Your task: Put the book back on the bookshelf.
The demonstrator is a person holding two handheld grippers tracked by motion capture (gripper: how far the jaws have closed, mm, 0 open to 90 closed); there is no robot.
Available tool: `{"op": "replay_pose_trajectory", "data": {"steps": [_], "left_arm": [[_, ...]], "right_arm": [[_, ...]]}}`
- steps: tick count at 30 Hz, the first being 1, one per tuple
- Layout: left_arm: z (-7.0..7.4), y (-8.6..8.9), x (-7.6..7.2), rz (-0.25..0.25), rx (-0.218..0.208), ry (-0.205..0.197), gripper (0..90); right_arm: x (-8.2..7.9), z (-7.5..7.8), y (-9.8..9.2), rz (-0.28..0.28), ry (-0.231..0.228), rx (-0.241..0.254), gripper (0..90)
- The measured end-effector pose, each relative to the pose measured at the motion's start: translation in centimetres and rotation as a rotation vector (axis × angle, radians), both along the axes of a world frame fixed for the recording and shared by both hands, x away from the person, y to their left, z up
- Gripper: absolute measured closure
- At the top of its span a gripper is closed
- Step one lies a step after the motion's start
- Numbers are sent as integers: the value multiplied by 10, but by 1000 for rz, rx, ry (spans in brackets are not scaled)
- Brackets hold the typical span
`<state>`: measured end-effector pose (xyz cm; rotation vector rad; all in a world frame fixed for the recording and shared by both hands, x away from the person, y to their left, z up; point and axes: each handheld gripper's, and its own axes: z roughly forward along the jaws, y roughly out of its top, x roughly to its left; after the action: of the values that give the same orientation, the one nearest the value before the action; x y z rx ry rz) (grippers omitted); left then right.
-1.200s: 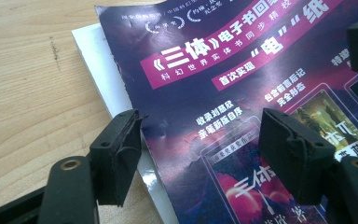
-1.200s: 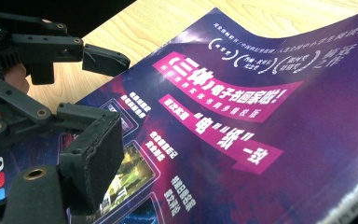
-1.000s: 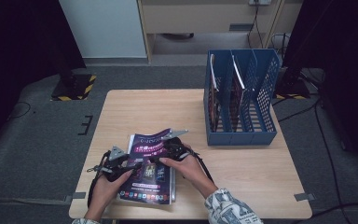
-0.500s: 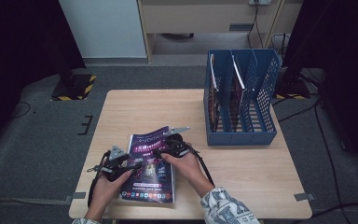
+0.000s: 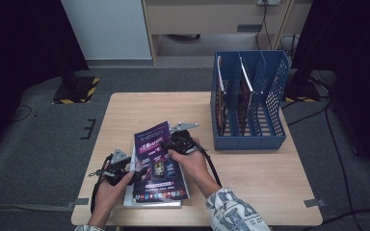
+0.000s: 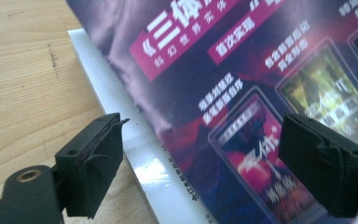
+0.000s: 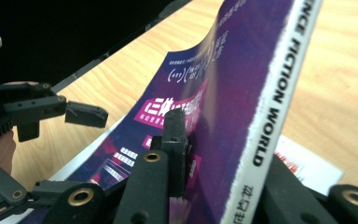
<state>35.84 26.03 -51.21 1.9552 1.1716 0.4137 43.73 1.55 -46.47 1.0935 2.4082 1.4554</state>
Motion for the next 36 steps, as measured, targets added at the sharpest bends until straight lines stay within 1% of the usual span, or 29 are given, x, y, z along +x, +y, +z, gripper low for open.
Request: {"op": "replay_pose_trajectory", "data": {"steps": [2,3,4,7,10,11,15,17,20,24,27,30,31,32,33,34,35,36], "left_arm": [[0,0,0,-4,-5,3,140],[0,-1,0,-7,-6,3,141],[0,-1,0,-8,-6,4,144],[0,-3,1,-20,-3,9,144],[-1,-5,1,-28,-15,8,145],[-1,-5,1,-29,-15,8,147],[0,-5,1,-38,-27,10,150],[0,-5,1,-42,-30,11,153],[0,-6,1,-47,-41,16,154],[0,-6,2,-50,-50,14,154],[-1,-5,3,-53,-62,19,153],[-1,-6,4,-56,-87,23,159],[-1,-6,5,-67,-81,20,164],[-1,-6,6,-68,-85,18,171],[-1,-6,8,-68,-99,15,186],[0,-6,9,-73,-100,20,202],[0,-6,10,-71,-113,16,211],[0,-6,11,-74,-116,15,232]], "right_arm": [[0,5,-2,-2,-20,1,780],[0,7,-2,-4,-22,5,782],[0,9,-3,-1,-38,4,785],[0,14,-4,1,-49,5,791],[0,20,-3,9,-70,8,799],[-1,23,-2,18,-87,6,802],[-3,31,2,35,-117,-2,807],[-4,34,3,42,-139,-10,808],[-6,41,5,48,-170,-6,812],[-8,49,4,46,-212,19,816],[-9,53,2,44,-231,38,818],[-10,57,1,48,-245,52,819],[-10,58,1,49,-246,56,819],[-10,59,1,48,-248,61,819],[-10,60,1,52,-254,63,819],[-10,62,1,51,-260,68,819],[-10,63,1,52,-263,73,820],[-10,64,1,51,-269,77,820]]}}
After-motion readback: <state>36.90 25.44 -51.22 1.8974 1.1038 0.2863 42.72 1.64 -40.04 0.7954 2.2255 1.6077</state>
